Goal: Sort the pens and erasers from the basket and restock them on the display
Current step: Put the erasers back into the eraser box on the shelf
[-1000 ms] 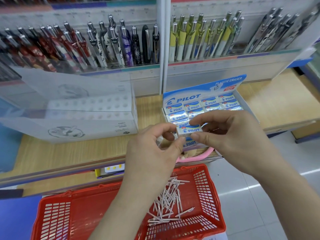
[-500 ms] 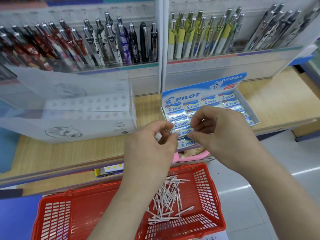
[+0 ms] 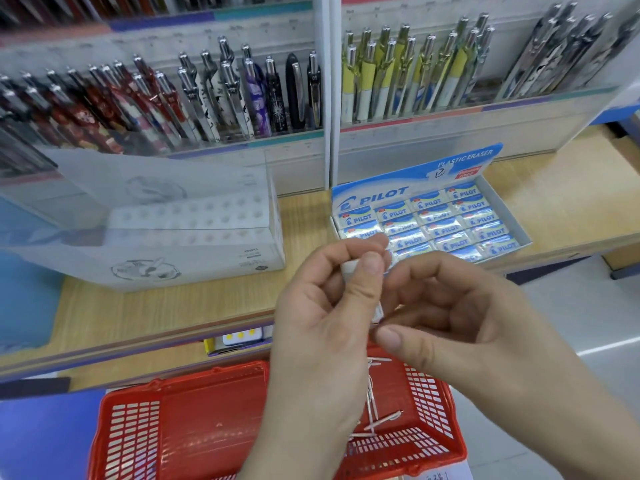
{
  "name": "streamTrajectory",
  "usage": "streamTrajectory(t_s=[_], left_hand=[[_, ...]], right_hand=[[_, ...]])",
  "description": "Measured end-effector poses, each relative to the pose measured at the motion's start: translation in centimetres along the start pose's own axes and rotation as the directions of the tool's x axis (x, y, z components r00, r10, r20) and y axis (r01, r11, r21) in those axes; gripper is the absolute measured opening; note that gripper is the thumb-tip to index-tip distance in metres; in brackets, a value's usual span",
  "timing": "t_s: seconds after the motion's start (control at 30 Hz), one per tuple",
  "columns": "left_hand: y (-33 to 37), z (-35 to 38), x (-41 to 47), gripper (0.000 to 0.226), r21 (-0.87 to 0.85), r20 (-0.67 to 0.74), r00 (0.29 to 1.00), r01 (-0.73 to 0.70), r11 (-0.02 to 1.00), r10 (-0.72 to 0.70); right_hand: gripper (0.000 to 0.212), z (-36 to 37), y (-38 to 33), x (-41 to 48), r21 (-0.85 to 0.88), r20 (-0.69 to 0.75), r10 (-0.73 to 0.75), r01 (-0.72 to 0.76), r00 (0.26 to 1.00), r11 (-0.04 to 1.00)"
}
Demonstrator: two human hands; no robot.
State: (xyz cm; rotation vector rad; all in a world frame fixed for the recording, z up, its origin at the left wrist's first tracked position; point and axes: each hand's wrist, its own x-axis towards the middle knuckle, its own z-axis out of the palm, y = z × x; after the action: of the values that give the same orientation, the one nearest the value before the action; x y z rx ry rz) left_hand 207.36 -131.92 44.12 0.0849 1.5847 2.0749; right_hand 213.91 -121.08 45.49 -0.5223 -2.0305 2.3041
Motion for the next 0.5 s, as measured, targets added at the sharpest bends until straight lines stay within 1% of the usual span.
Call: streamTrajectory(t_s=[0.07, 0.13, 0.2, 0.27, 0.3, 0.4, 0.43, 0.5], left_hand=[[0.0, 0.7, 0.0, 0.022, -0.047, -0.014, 1.0, 0.026, 0.999, -0.027], [0.1, 1.0, -0.1, 0.027, -0.069, -0.013, 0.999, 0.045, 0.997, -0.046], [-0.1, 0.7, -0.1, 0.025, -0.074, -0.002, 0.998, 0.059, 0.996, -0.059], [-0.4, 0.2, 0.0, 0.019, -0.043, 0.02, 0.998, 0.059, 0.997, -0.058], [-0.5, -0.2, 0.0, 0.019, 0.002, 0.03, 0.999, 0.041, 0.999, -0.041], [-0.7, -1.0, -0.1, 0.019, 0.253, 0.067, 0.997, -0.063, 0.965, 0.047], [-0.6, -1.1, -0.1, 0.02, 0.292, 0.079, 0.995, -0.079, 0.953, 0.059], [-0.5, -1.4, -0.1, 0.026, 0.302, 0.071, 0.995, -0.086, 0.949, 0.068]], right_hand=[[0.028, 0.3, 0.3, -0.1, 0.018, -0.073, -0.022, 0.023, 0.997, 1.0], [0.031, 0.5, 0.5, -0.1, -0.008, -0.109, -0.031, 0.03, 0.994, 1.0], [0.033, 0.6, 0.6, -0.1, -0.021, -0.118, -0.042, 0.039, 0.992, 0.999], [0.032, 0.6, 0.8, -0.1, -0.017, -0.135, -0.05, 0.048, 0.99, 0.999], [0.031, 0.4, 1.0, -0.1, -0.022, -0.148, -0.054, 0.051, 0.988, 0.998], [0.03, -0.3, 1.2, 0.1, -0.101, -0.19, -0.066, 0.048, 0.979, 0.994], [0.031, -0.5, 1.2, 0.1, -0.149, -0.202, -0.073, 0.043, 0.977, 0.988], [0.03, -0.8, 1.2, 0.2, -0.253, -0.208, -0.112, 0.057, 0.972, 0.966]])
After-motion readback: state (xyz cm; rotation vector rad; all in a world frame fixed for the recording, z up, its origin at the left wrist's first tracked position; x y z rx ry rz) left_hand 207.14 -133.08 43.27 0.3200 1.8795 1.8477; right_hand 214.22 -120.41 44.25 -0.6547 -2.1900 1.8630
